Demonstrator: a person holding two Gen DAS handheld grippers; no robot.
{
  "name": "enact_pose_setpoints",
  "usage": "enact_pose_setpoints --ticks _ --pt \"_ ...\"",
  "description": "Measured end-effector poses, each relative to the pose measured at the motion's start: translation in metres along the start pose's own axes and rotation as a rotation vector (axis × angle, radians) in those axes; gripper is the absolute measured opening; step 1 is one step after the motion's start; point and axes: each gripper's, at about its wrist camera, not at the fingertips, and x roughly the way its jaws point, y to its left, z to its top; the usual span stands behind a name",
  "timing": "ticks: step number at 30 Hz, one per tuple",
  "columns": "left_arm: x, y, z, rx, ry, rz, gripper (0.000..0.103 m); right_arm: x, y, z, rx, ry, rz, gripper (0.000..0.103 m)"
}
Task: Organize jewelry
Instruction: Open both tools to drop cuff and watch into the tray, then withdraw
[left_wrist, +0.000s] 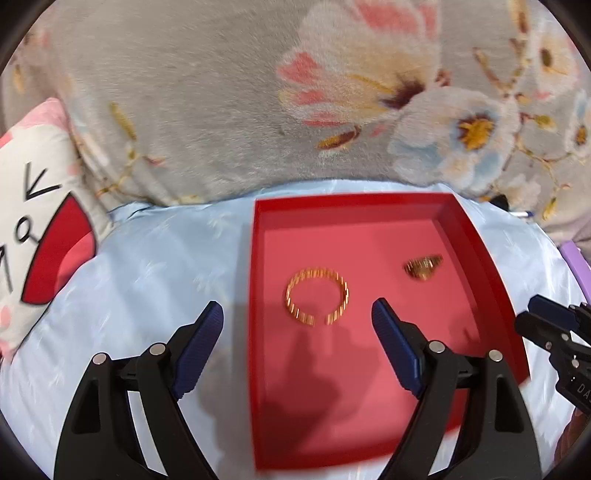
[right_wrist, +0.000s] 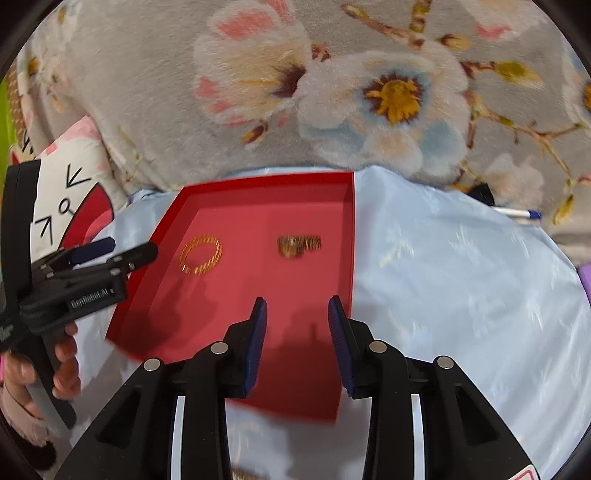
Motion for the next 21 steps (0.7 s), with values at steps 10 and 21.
enact_pose_setpoints --ticks 10,21 --pt "-0.078 0.004 -0.085 -0.007 -0.014 -0.008 0.088 -0.067 0.022 -0.125 -0.069 -0.024 -0.039 0.052" --pt "-0.125 -0.008 -0.183 0.038 0.005 -0.03 0.092 -0.104 0.024 -0.207 -0.018 -0.011 -0.011 0.053"
